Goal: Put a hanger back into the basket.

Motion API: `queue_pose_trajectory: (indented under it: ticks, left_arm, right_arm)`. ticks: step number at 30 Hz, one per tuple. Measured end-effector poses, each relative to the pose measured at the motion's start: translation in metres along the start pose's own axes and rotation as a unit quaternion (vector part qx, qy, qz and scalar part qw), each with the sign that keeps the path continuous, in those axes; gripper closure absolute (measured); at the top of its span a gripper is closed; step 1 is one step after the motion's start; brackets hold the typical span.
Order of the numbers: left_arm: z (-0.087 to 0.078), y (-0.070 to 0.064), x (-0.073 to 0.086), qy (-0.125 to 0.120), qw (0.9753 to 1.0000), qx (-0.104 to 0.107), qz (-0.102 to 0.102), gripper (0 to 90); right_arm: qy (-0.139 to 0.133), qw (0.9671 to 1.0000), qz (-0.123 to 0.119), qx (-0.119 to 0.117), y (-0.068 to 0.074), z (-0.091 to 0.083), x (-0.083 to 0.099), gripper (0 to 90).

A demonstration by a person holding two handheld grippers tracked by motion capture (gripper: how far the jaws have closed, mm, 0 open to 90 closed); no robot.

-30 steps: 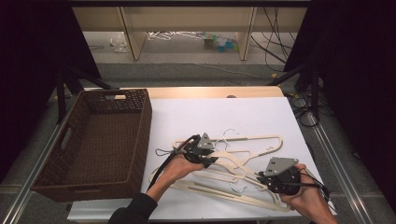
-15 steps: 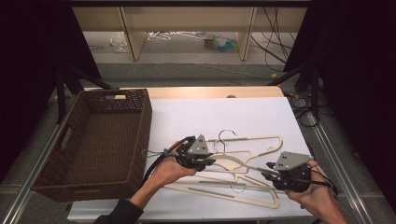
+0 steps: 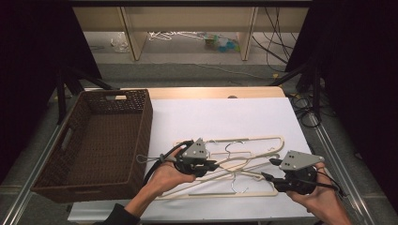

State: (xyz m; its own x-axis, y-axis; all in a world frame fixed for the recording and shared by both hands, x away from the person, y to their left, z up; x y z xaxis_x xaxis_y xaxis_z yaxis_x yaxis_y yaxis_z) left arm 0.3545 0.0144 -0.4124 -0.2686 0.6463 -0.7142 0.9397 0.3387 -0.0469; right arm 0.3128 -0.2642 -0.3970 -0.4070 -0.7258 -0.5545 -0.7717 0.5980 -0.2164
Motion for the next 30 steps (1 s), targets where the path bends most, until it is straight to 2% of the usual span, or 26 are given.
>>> queue_pose_trajectory:
  ticks: [2, 4, 11, 14, 18, 21, 23, 27, 30]
  left_arm:
    - [-0.003, 0.0, -0.001, -0.002, 0.9998, 0.011, -0.014, 85.7]
    - [-0.006, 0.001, -0.001, 0.005, 0.9999, 0.005, -0.01, 85.8]
    - [-0.021, 0.004, -0.007, -0.002, 0.9999, -0.001, -0.014, 85.8]
    - [-0.036, 0.007, -0.012, -0.014, 0.9995, -0.009, -0.027, 85.8]
    - [-0.066, 0.014, -0.018, -0.036, 0.9982, -0.015, -0.046, 85.8]
    - [-0.094, 0.018, -0.022, -0.049, 0.9967, -0.032, -0.056, 85.8]
    - [-0.112, 0.021, -0.025, -0.067, 0.995, -0.038, -0.063, 85.8]
    - [-0.151, 0.027, -0.025, -0.088, 0.9922, -0.054, -0.07, 85.8]
    - [-0.182, 0.037, -0.019, -0.101, 0.9886, -0.078, -0.08, 85.8]
  right_arm:
    - [0.004, 1.0, 0.0, -0.003, 0.0, 0.001, 0.001, 49.4]
    - [0.006, 1.0, 0.006, -0.005, 0.0, 0.003, 0.003, 49.1]
    - [0.003, 1.0, 0.002, -0.005, 0.003, 0.005, 0.004, 48.8]
    - [-0.001, 1.0, 0.002, -0.008, 0.005, 0.005, 0.004, 47.1]
    - [-0.008, 0.9998, 0.011, -0.014, 0.009, 0.012, 0.006, 42.3]
    - [-0.016, 0.9995, 0.017, -0.022, 0.012, 0.021, 0.007, 37.5]
    - [-0.025, 0.9991, 0.026, -0.023, 0.014, 0.026, 0.007, 34.9]
    - [-0.033, 0.9983, 0.041, -0.024, 0.014, 0.031, 0.007, 29.3]
    - [-0.035, 0.9981, 0.045, -0.025, 0.014, 0.033, 0.009, 28.1]
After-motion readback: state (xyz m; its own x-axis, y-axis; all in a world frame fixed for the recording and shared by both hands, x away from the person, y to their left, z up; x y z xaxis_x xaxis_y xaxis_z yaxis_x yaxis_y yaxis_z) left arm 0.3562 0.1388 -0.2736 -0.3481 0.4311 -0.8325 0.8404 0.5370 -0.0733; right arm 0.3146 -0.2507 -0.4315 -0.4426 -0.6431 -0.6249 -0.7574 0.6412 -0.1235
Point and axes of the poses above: each handheld gripper's, and its own axes: z roughly forward along the jaws, x roughly out of its underside, y roughly to its left, the point moved 3 cm from there along z, roughly forward along the jaws, and after that the axes turned 10 degrees about y, right-handed, at the moved point
